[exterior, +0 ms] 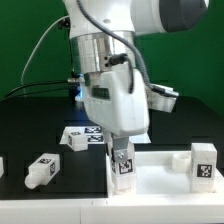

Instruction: Assemble square table

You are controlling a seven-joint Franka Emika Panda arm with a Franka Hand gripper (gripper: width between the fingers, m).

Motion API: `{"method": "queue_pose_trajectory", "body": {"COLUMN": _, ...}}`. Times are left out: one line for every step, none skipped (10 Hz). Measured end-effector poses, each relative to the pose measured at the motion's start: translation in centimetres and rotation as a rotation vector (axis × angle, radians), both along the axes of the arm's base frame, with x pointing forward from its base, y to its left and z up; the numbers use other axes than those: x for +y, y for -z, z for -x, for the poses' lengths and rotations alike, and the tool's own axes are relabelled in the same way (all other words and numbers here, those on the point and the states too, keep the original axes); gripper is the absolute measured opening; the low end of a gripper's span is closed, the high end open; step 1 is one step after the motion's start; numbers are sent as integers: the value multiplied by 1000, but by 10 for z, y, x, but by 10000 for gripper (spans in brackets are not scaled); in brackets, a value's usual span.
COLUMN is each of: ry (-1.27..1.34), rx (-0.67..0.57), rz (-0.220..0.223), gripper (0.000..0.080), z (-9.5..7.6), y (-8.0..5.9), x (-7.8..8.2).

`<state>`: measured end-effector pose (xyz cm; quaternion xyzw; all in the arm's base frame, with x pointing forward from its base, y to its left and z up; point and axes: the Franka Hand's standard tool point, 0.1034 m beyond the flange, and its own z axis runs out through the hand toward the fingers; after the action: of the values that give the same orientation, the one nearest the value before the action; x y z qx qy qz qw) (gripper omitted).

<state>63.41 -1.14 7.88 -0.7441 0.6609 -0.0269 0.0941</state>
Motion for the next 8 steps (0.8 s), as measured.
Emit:
{"method": "queue_pose_trajectory", "body": {"ry": 6, "rx": 1, "rz": -1, "gripper": 297, "z": 0, "y": 0, "x": 0}}
{"method": "queue_pose_trajectory", "body": {"ry": 0, "rx": 0, "rz": 0, "gripper": 297, "z": 0, "y": 0, "x": 0}}
{"method": "queue_pose_trajectory", "body": {"ry": -8, "rx": 2, "rz": 3, "gripper": 297, "z": 1, "y": 1, "x": 0}}
{"method": "queue_pose_trajectory", "body": {"ry": -156, "rx": 26, "rz": 30, "gripper": 477, "z": 4, "y": 1, "x": 3}}
{"method": "queue_pose_trajectory", "body": {"ry": -351, "rx": 6, "rz": 65, "gripper": 590, "z": 1, "y": -2, "x": 2}}
{"method": "queue_pose_trajectory", "body": {"ry": -516, "rx": -7, "rz": 87, "gripper": 590, "z": 1, "y": -4, "x": 4}}
{"method": "queue_pose_trajectory", "body": {"ry": -615, "rx": -19, "rz": 100, "gripper": 639, "z": 1, "y": -5, "x": 5}}
{"method": "queue_pose_trajectory", "body": {"ry": -617, "rx": -20, "rz": 103, "gripper": 647, "z": 1, "y": -4, "x": 4}}
